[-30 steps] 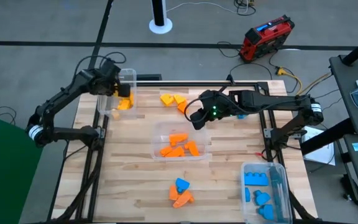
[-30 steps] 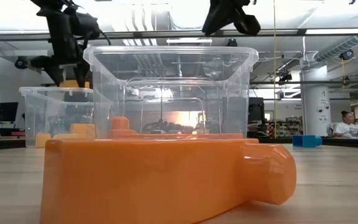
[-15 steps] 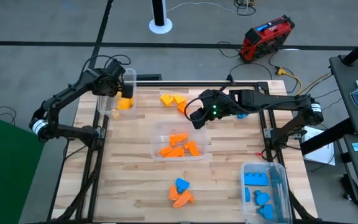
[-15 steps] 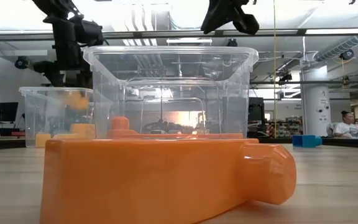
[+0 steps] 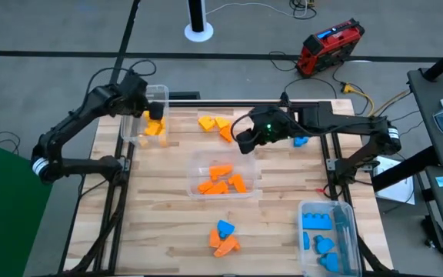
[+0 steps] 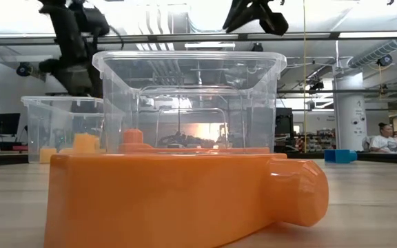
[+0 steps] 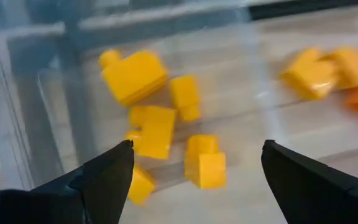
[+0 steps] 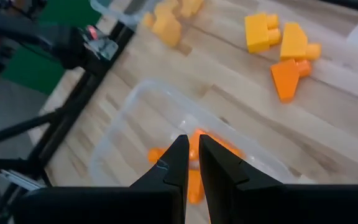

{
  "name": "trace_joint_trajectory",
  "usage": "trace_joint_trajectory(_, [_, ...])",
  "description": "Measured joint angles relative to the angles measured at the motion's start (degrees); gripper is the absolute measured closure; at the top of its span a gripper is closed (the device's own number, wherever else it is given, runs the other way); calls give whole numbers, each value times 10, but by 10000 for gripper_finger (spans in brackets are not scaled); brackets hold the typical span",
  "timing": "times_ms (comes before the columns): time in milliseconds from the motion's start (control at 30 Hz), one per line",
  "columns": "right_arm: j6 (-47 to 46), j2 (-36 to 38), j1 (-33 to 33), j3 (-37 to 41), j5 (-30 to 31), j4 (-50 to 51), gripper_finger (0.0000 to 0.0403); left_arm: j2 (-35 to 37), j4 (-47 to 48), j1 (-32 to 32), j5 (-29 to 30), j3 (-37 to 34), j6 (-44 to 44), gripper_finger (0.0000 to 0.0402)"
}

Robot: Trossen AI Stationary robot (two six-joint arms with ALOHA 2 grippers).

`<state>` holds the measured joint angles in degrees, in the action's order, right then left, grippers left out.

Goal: Sort blocks
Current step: Put the orange game piece into the middle transparent bin

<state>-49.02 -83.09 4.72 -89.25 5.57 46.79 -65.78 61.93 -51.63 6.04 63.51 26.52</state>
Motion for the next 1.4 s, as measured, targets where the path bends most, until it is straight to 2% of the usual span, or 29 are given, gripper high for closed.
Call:
trace_joint_trajectory(200, [6, 1, 13, -37, 0, 2, 374, 43, -24, 69, 0, 42, 14, 77])
trace_joint_trajectory(367, [49, 1, 12, -70, -1, 16, 374, 58, -24, 144, 0, 76, 15, 77])
trace_joint_trajectory(533, [62, 1, -7, -103, -1, 68, 374, 62, -10, 232, 6, 100, 17, 77])
trace_joint_trajectory(667, [52, 1, -37, -121, -1, 122, 374, 62, 10, 313, 14, 109, 54, 77])
trace_joint_trajectory(867, [14, 2, -94, -128, 4, 163, 374, 61, 39, 450, 65, 108, 181, 77])
trace_joint_trajectory(1067, [-5, 2, -146, -128, 5, 165, 374, 51, 51, 609, 71, 108, 334, 81])
trace_joint_trajectory(1267, [-1, 2, -182, -128, 14, 169, 374, 5, 52, 786, 87, 108, 496, 92])
trace_joint_trajectory(1400, [-4, 2, -190, -128, 21, 179, 374, -32, 55, 878, 97, 108, 595, 96])
